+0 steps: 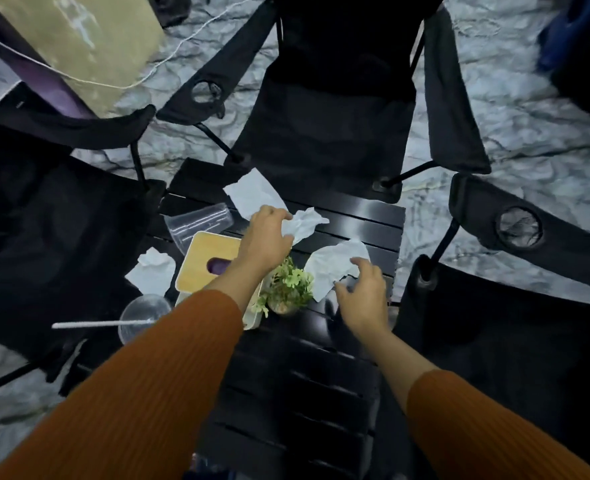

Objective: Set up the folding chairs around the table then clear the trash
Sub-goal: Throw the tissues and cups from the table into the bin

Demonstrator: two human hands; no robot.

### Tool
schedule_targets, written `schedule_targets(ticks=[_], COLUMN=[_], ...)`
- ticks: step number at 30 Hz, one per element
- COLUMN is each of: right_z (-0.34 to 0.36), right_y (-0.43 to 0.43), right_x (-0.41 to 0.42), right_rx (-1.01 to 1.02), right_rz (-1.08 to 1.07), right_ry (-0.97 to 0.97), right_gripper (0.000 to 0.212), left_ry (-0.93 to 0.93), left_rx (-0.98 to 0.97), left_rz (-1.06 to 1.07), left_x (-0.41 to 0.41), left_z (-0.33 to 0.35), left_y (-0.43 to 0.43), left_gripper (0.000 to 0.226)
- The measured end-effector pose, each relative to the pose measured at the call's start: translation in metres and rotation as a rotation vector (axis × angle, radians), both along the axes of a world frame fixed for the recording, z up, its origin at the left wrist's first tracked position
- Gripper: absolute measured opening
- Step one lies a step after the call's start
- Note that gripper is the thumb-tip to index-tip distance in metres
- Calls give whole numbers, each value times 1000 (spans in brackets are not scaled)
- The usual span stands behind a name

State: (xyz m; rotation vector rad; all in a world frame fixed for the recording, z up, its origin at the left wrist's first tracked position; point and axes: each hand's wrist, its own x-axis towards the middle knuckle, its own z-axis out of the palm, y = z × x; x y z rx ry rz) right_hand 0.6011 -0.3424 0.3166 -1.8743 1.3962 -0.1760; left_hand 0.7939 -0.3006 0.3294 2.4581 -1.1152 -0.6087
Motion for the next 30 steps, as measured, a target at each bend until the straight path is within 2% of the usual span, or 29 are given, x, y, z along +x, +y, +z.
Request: schedule_targets(ticks=[4,8,10,11,14,16,21,27,30], right_z=[-36,-61,-73,-79,-88,-85,-62,-20,7], right_y=[-20,-31,-33,-35,-39,-43,-56,-50,-37], right_x=[29,51,57,57,58,58,58,52,46], right_rx=[75,81,65,60,40,30,31,-22,-63], right_rz=[20,149,203,188,69,25,-52,-15,44], right_ry=[83,267,345,327,164,116,51,-63,-125], right_gripper=[70,98,92,81,34,22,22,24,24], left_ry=[-10,-48,-63,-65,-66,-51,159,219,227], left_rx=[245,416,454,446,389,346,79,-205,-284], left_rz=[-205,-334,-350,-339,-305,-244,3,240,351], left_x=[24,39,43,43,43,43,39,21,3], left_z=[-37,-68,-78,-80,-81,-75,-49,-10,13], left_y=[-40,-61,-65,-67,-72,-74,-75,-56,-28], left_gripper=[56,69,68,65,42,24,19,4,6])
